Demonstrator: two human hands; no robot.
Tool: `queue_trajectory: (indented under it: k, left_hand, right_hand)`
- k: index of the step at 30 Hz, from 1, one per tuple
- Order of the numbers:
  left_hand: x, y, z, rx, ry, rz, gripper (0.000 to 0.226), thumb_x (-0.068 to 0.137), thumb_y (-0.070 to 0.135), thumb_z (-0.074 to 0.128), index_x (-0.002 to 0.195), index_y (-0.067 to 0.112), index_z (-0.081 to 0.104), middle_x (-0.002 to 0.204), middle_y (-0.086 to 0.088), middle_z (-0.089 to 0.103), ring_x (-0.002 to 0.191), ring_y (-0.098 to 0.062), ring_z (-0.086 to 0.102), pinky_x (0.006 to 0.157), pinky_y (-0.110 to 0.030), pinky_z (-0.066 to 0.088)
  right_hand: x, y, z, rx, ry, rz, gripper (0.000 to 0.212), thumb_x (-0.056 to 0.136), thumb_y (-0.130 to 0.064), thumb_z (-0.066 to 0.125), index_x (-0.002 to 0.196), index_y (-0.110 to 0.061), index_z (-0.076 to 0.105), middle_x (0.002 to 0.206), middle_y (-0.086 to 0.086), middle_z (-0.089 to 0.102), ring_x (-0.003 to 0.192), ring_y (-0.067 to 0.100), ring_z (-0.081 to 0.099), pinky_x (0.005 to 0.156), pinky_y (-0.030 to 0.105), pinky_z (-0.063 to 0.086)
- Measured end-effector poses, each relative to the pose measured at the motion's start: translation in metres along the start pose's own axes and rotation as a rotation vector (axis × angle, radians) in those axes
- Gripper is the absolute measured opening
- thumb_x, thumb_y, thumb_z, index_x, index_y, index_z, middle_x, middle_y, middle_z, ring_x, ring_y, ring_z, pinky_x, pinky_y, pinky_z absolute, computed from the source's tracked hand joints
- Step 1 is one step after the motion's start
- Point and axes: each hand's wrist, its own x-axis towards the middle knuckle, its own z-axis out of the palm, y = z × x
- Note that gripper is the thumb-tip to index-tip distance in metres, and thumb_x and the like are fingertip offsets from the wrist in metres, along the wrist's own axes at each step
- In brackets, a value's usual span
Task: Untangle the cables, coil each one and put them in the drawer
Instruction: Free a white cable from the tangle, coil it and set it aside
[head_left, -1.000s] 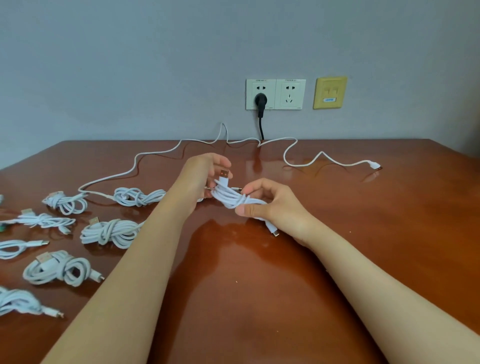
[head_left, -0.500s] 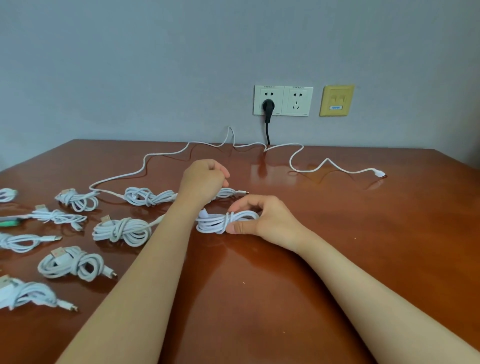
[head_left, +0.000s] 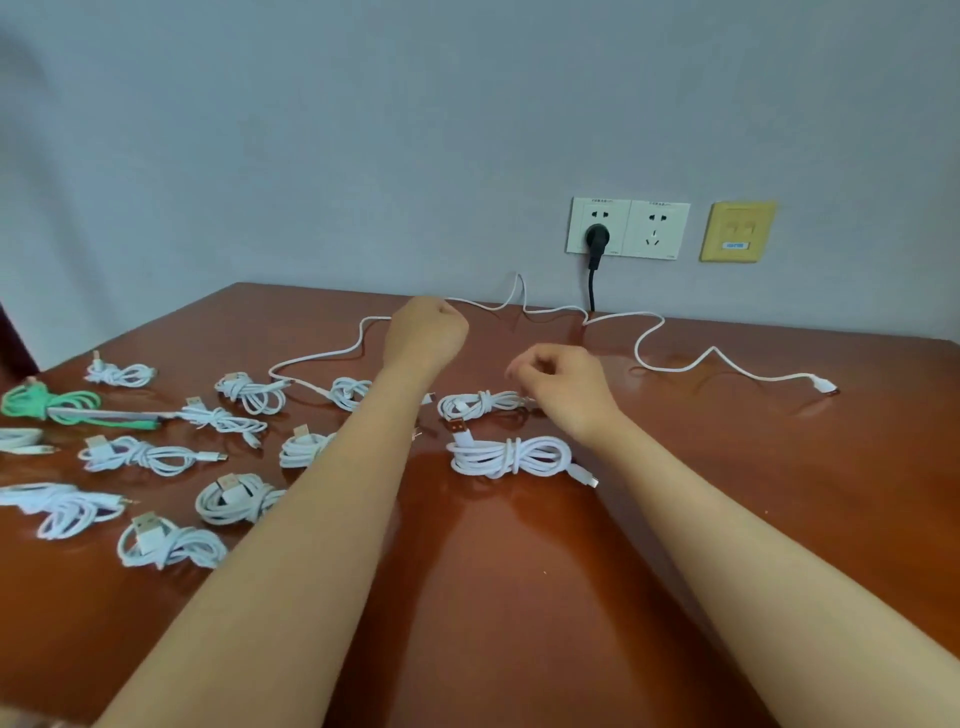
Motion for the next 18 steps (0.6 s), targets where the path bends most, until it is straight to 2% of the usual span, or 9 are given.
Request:
queue_trajectory:
  k: [3, 7, 10, 14, 18]
  left_hand:
    - [0.014, -0.013, -0.017, 0.196, -0.022, -0.027, 0.026, 0.085, 0.008, 0.044, 0.094, 0.002, 0.068, 0.104, -0.015, 0.066, 0.102, -0.032, 0.058, 0.077, -0.029, 0.041]
    - [0.022, -0.032, -0.037, 0.617, -0.085, -0.152, 0.033, 0.091, 0.014, 0.044, 0.12, 0.006, 0.057, 0.127, -0.016, 0.055, 0.118, -0.034, 0.051, 0.092, -0.037, 0.043]
    - [0.023, -0.041, -0.049, 0.869, -0.159, -0.232, 0.034, 0.095, 0.014, 0.042, 0.127, 0.007, 0.054, 0.131, -0.011, 0.053, 0.12, -0.03, 0.051, 0.092, -0.036, 0.043]
    - [0.026, -0.052, -0.055, 0.95, -0.23, -0.252, 0.035, 0.095, 0.01, 0.041, 0.128, 0.009, 0.053, 0.132, -0.009, 0.052, 0.118, -0.027, 0.052, 0.09, -0.034, 0.043]
    - [0.032, -0.057, -0.052, 0.83, -0.242, -0.248, 0.034, 0.094, 0.005, 0.043, 0.127, 0.001, 0.052, 0.13, -0.015, 0.053, 0.117, -0.031, 0.054, 0.092, -0.035, 0.044]
  right_hand:
    - [0.013, -0.01, 0.009, -0.114, -0.057, -0.011, 0.017, 0.083, -0.018, 0.053, 0.074, -0.022, 0.067, 0.072, -0.009, 0.064, 0.073, 0.014, 0.058, 0.077, 0.031, 0.049]
    - [0.024, -0.019, 0.023, -0.204, -0.149, 0.002, 0.015, 0.082, -0.02, 0.053, 0.075, -0.022, 0.066, 0.085, -0.002, 0.069, 0.086, 0.019, 0.062, 0.085, 0.037, 0.051]
    - [0.026, -0.023, 0.032, -0.244, -0.195, 0.006, 0.015, 0.083, -0.019, 0.052, 0.078, -0.021, 0.066, 0.09, 0.001, 0.069, 0.09, 0.02, 0.062, 0.086, 0.037, 0.05]
    - [0.026, -0.026, 0.04, -0.291, -0.253, -0.001, 0.016, 0.083, -0.018, 0.051, 0.073, -0.022, 0.063, 0.089, 0.002, 0.069, 0.089, 0.021, 0.062, 0.085, 0.036, 0.05]
    - [0.027, -0.031, 0.047, -0.319, -0.288, -0.01, 0.017, 0.083, -0.016, 0.051, 0.073, -0.021, 0.064, 0.091, 0.002, 0.068, 0.091, 0.022, 0.061, 0.086, 0.036, 0.05]
